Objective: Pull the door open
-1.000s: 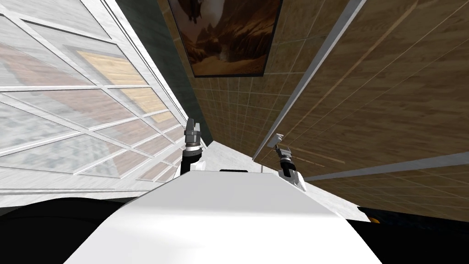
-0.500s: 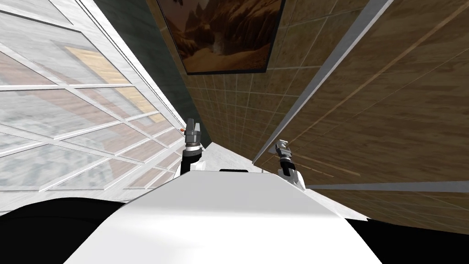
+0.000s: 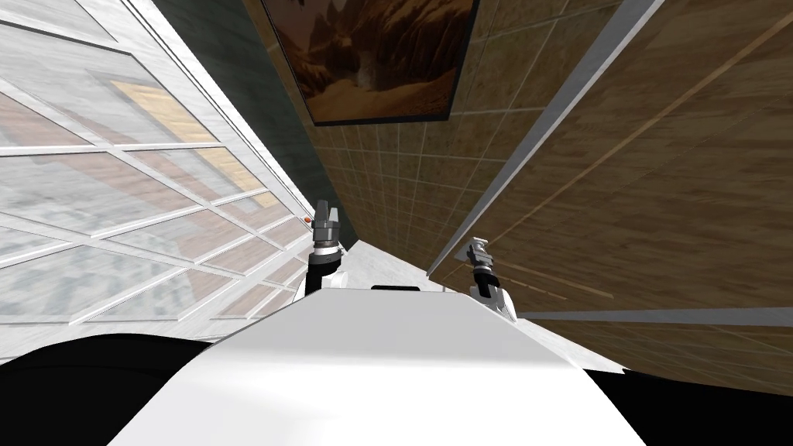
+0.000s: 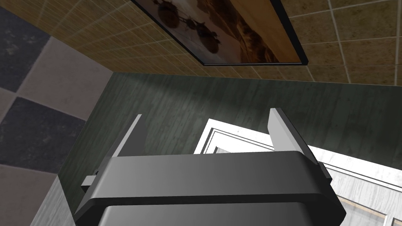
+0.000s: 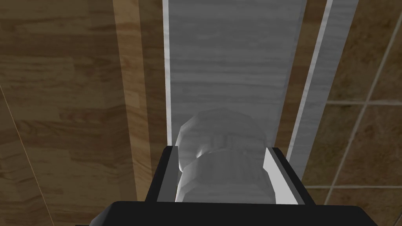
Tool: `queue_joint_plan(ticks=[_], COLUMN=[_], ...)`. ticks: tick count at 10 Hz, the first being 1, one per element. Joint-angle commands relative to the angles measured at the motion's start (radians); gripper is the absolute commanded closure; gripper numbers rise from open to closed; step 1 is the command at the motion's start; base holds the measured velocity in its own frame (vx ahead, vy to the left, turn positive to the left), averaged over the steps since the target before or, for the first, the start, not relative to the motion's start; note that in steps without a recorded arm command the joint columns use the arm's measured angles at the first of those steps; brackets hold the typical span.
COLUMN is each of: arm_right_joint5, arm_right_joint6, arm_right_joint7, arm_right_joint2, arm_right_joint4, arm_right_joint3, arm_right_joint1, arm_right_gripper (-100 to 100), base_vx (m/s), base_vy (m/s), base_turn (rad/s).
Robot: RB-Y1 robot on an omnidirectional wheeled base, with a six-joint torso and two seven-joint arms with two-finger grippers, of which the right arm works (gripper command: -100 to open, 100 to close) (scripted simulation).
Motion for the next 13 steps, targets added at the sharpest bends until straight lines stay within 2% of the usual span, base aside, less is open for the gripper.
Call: queue_joint_plan(ticks=[1,2,5,10,11,13], arm_right_joint5=[-0.001,-0.001,-0.037,-0.122,-0.122,-0.166], arm_right_joint6=[-0.002,-0.002,0.003,0.009,0.009,0.012], arm_right_joint7=[-0.001,-0.001,-0.063,-0.193,-0.198,-0.259], arm_right_joint2=[0.001,0.001,-0.004,-0.015,-0.015,-0.02], arm_right_joint4=[-0.002,-0.002,0.007,0.019,0.019,0.026], arm_right_joint3=[0.001,0.001,0.013,0.043,0.043,0.058], arm_right_joint1=[-0.001,-0.001,-0.004,-0.016,-0.016,-0.023], arm_right_gripper=[100,100,100,100,100,100], base_vx=[-0.008,0.0,-0.027,-0.045,-0.042,-0.046], base_vy=[0.004,0.0,-0.014,-0.02,-0.017,-0.014], base_turn=[-0.002,0.0,0.017,0.03,0.019,0.025])
